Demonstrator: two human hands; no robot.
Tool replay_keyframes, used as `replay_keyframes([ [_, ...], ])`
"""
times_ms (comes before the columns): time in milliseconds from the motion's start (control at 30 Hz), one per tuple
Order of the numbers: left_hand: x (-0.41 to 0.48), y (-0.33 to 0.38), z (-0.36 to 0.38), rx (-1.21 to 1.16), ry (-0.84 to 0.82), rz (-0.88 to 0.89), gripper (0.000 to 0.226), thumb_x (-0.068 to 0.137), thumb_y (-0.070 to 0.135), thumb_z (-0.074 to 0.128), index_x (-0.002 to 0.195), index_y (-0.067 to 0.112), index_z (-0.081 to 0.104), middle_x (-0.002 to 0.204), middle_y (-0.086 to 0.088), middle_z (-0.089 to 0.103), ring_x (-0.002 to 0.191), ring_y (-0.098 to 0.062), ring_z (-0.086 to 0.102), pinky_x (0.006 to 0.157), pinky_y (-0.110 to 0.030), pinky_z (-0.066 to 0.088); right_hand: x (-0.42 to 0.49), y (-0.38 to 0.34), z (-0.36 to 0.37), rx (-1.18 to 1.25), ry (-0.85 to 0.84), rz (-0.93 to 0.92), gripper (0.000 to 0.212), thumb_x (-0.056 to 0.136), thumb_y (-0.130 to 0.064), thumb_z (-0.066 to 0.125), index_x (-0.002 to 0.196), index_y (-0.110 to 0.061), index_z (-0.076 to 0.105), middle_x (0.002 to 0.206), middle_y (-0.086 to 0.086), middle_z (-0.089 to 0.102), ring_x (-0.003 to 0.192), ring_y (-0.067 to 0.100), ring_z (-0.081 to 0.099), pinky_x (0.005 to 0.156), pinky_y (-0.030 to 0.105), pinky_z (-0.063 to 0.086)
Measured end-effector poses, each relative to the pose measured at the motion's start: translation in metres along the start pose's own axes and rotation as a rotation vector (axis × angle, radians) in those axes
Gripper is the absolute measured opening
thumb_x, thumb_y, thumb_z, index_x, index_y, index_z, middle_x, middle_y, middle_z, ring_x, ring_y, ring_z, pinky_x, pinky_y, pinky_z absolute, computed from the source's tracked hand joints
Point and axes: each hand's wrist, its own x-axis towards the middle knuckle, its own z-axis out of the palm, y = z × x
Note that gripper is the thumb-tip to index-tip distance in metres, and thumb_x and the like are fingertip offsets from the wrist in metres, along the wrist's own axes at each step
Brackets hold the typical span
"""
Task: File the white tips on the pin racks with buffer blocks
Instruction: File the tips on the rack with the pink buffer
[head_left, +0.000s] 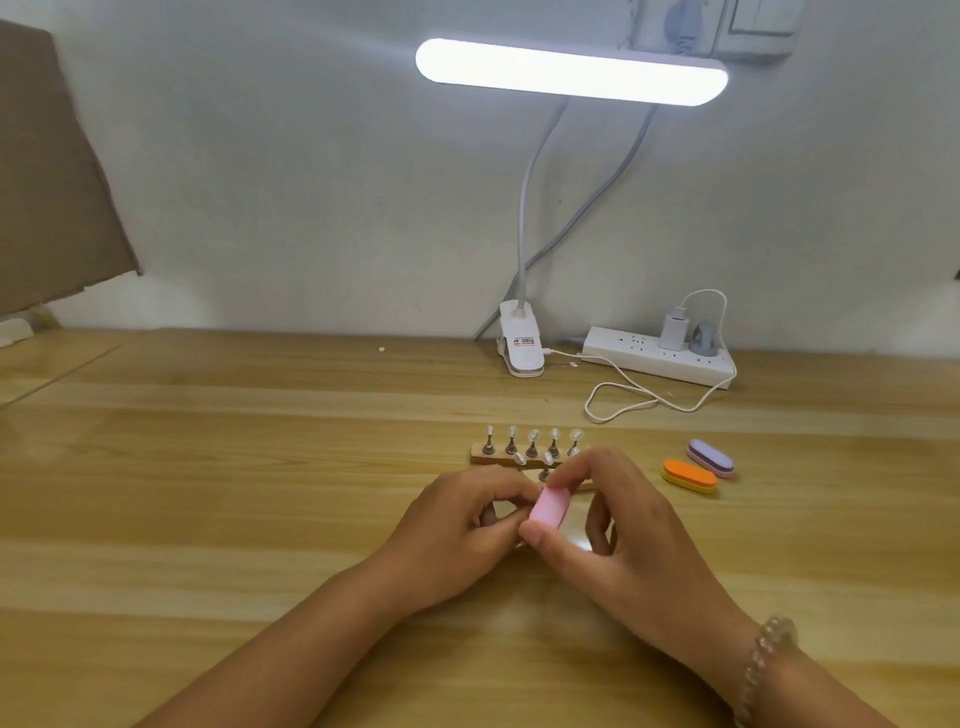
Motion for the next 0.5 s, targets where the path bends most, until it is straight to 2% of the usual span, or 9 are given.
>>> replay_keyframes([
  [67,0.0001,-0.0004,-0.0001,0.016,0.0,0.004,0.023,0.086,0.03,0.058,0.101,0.03,0.075,0.087,0.02,0.067,0.071,-0.007,0.055,0.059,-0.017,0.034,-0.0001,-0.0018,0.0006,-0.017,-0.034,-0.014,0.039,0.075,-0.061,0.062,0.099,-0.032,0.054,0.099,-0.017,0.054,0.06,0.016,0.052,0.055,0.03,0.048],
  [133,0.0007,0.0,-0.0002,0.02,0.019,0.002,0.019,0.087,0.029,0.06,0.098,0.03,0.075,0.081,0.025,0.063,0.066,-0.001,0.051,0.058,-0.014,0.032,0.003,0.0011,-0.0006,0.034,0.001,0.04,0.037,0.075,-0.058,0.067,0.098,-0.032,0.054,0.099,-0.016,0.057,0.06,0.015,0.051,0.057,0.032,0.048],
  [167,0.0012,-0.0003,-0.0004,0.02,0.025,0.001,0.013,0.089,0.028,0.063,0.094,0.033,0.074,0.079,0.027,0.061,0.064,0.0,0.049,0.057,-0.014,0.031,0.0044,0.0028,-0.0012,0.047,0.026,0.062,0.036,0.075,-0.056,0.067,0.098,-0.031,0.055,0.098,-0.015,0.059,0.06,0.015,0.05,0.059,0.032,0.049],
  [233,0.0013,-0.0003,-0.0005,0.033,0.03,0.014,0.019,0.092,0.025,0.066,0.087,0.043,0.069,0.077,0.029,0.06,0.059,0.0,0.047,0.056,-0.015,0.03,0.0051,0.0051,-0.0013,0.046,0.058,0.084,0.036,0.074,-0.055,0.067,0.097,-0.029,0.056,0.097,-0.014,0.06,0.06,0.015,0.051,0.061,0.035,0.05],
  [300,0.0014,-0.0005,-0.0007,0.023,0.026,0.017,0.017,0.092,0.027,0.065,0.088,0.042,0.07,0.079,0.029,0.061,0.06,-0.001,0.046,0.056,-0.015,0.031,0.0027,0.0042,-0.0006,0.025,0.065,0.067,0.036,0.075,-0.055,0.066,0.098,-0.029,0.055,0.097,-0.015,0.059,0.061,0.014,0.051,0.059,0.033,0.049],
  [400,0.0012,-0.0005,-0.0009,-0.022,0.022,0.001,0.017,0.087,0.029,0.062,0.098,0.033,0.075,0.082,0.025,0.064,0.065,-0.001,0.049,0.058,-0.014,0.033,-0.0012,0.0018,0.0017,-0.038,0.008,-0.006,0.036,0.076,-0.053,0.068,0.1,-0.031,0.052,0.099,-0.017,0.056,0.066,0.006,0.053,0.056,0.02,0.043],
  [500,0.0018,-0.0013,-0.0003,-0.026,0.029,0.001,0.013,0.089,0.03,0.066,0.094,0.04,0.073,0.08,0.023,0.064,0.064,-0.002,0.049,0.058,-0.018,0.035,0.0035,0.0056,0.0012,0.019,0.028,0.074,0.036,0.074,-0.056,0.068,0.097,-0.031,0.054,0.097,-0.016,0.059,0.063,0.012,0.053,0.058,0.029,0.048],
])
